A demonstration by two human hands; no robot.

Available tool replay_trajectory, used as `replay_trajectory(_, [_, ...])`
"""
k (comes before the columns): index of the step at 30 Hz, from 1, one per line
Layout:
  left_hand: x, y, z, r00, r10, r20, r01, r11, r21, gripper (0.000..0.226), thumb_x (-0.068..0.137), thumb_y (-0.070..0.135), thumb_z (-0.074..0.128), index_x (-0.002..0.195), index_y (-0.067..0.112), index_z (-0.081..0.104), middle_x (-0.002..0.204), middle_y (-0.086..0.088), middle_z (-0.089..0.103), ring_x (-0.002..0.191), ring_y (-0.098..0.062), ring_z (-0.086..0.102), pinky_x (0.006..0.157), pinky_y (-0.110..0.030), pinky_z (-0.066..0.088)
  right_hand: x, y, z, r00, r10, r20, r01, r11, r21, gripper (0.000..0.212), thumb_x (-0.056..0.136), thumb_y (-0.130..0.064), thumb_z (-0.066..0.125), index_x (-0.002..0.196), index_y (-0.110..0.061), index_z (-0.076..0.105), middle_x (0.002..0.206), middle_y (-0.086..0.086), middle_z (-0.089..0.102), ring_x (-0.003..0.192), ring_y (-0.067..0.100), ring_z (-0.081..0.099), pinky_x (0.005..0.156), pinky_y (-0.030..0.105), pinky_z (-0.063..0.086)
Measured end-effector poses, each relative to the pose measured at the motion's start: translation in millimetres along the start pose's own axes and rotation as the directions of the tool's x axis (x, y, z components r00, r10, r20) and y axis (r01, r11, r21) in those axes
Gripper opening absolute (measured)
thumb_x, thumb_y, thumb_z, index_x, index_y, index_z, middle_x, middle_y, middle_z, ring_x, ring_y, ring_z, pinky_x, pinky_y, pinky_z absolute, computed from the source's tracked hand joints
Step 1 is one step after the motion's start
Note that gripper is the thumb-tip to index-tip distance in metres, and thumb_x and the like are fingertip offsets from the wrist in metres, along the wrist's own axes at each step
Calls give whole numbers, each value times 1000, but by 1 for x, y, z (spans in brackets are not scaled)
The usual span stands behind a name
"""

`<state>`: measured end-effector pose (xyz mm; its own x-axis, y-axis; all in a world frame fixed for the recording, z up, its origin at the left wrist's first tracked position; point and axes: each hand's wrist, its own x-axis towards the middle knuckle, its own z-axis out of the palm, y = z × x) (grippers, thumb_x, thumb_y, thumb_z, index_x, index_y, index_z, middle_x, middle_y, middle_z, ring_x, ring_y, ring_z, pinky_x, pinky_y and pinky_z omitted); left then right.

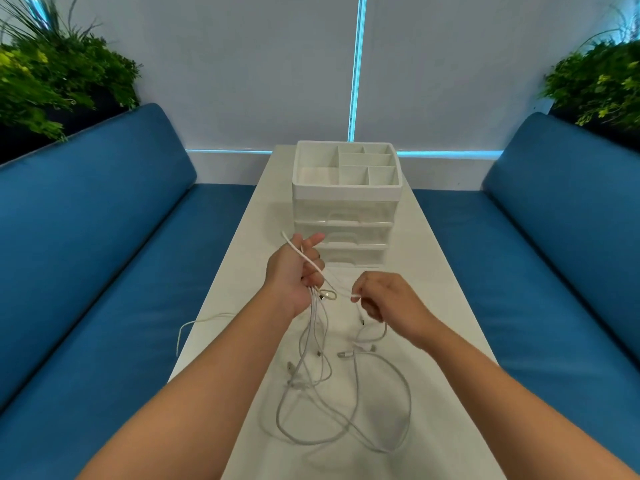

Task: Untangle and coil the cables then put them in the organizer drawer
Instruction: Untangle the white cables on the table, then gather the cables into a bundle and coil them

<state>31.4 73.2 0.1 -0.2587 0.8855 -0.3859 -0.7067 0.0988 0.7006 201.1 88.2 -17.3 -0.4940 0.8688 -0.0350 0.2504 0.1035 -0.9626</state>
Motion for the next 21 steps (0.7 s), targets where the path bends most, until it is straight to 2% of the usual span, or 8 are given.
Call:
replay_trajectory(4, [-9,-12,7,996,75,-55,-72,996,55,34,105,30,39,95,8,63,50,7,30,38,-6,23,35,-19,16,-15,14,19,999,-28,47,28,1000,-13,26,83,-22,38,71,-7,55,53,0,48,47,13,42,50,29,39])
replay_trajectory(7, [-19,-27,10,978,167,-126,-130,956,264,28,103,26,41,90,11,60,46,7,37,39,-9,31,38,-23,25,-27,4,34,996,-76,-37,77,997,24,43,92,-49,42,77,-10,51,57,-3,49,48,15,44,49,31,41])
replay_trajectory(9, [-22,-37,9,958,230,-172,-152,915,373,28,102,26,41,86,14,61,51,4,45,47,-13,44,48,-26,36,-31,-4,46,990,-110,-85,109,994,-15,43,95,-56,44,83,-16,52,59,-8,54,49,13,47,49,31,42])
replay_trajectory(12, [-25,-43,4,933,324,-159,-224,866,448,31,102,27,40,82,16,62,62,0,52,61,-18,54,61,-31,43,-33,-8,62,968,-215,-126,197,969,-148,36,98,-51,35,81,-23,47,62,-11,54,56,4,49,58,30,43])
replay_trajectory(14, [-30,-42,2,924,373,-89,-282,817,503,34,103,28,38,88,14,65,64,-1,51,63,-16,54,59,-30,44,-32,-5,64,949,-277,-151,250,952,-175,32,102,-42,31,83,-23,48,65,-16,55,61,3,51,59,24,41])
replay_trajectory(16, [-36,-43,-2,922,387,35,-351,791,502,34,105,26,34,100,12,65,60,2,46,54,-10,46,50,-24,39,-32,-1,61,940,-289,-182,267,954,-137,27,104,-29,31,88,-22,52,68,-21,56,63,2,51,59,16,38])
replay_trajectory(19, [-45,-43,-10,917,380,124,-396,820,412,32,103,18,34,106,13,66,66,5,52,45,-7,28,43,-20,25,-31,5,53,943,-271,-196,242,957,-159,23,105,-18,35,92,-18,54,72,-9,57,63,6,50,59,21,40])
replay_trajectory(21, [-49,-44,-15,910,381,163,-414,854,314,34,105,22,33,109,12,65,79,2,60,43,-7,25,42,-18,25,-31,10,50,964,-211,-160,180,965,-189,23,102,-14,38,89,-17,56,77,2,60,65,13,51,63,30,43])
